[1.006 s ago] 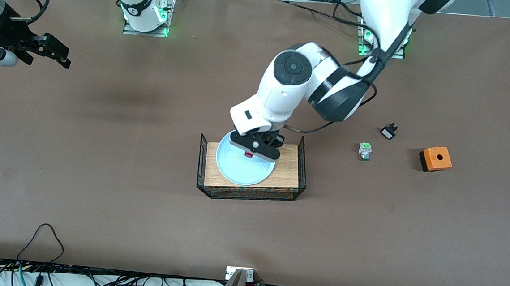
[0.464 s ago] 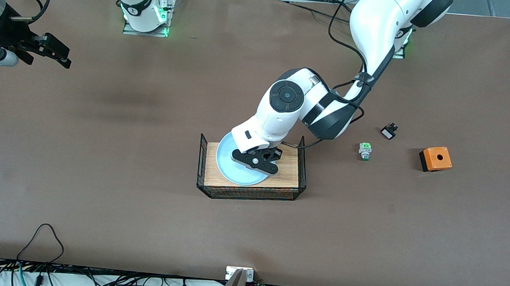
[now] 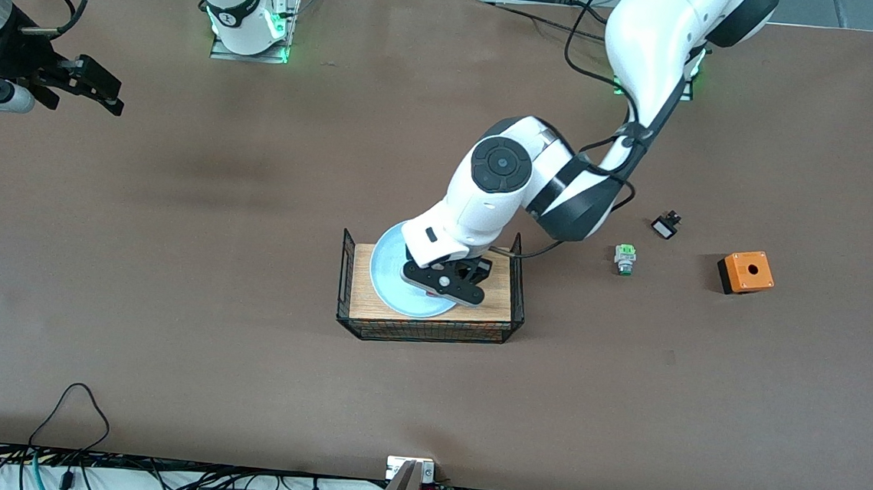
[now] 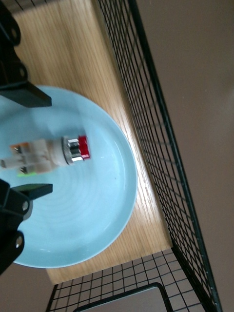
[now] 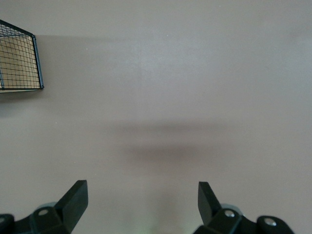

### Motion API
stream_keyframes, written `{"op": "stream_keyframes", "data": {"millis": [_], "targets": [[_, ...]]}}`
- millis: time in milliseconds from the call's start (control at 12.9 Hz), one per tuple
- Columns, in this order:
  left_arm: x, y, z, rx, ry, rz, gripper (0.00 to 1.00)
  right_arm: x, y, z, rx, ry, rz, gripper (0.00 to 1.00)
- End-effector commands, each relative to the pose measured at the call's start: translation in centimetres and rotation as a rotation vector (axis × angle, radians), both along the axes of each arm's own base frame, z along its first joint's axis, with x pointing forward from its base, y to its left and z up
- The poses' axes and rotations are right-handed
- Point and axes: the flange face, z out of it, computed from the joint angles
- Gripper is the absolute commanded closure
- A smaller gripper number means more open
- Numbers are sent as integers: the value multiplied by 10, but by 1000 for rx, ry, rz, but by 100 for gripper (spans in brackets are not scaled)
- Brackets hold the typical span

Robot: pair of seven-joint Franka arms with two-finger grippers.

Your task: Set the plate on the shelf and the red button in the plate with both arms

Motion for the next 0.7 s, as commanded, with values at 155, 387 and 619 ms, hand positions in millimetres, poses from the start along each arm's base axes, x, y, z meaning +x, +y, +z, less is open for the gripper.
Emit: {"op": "stream_keyframes", "data": {"millis": [155, 387, 619], "targets": [[-13, 90, 119, 149, 95, 57, 0, -4, 2, 8, 0, -2, -12, 0], [1, 193, 160, 189, 193, 188, 0, -2, 0, 17, 1, -26, -16, 0], [1, 274, 180, 241, 277, 286, 0, -2, -1, 21, 1, -34, -13, 0]]}}
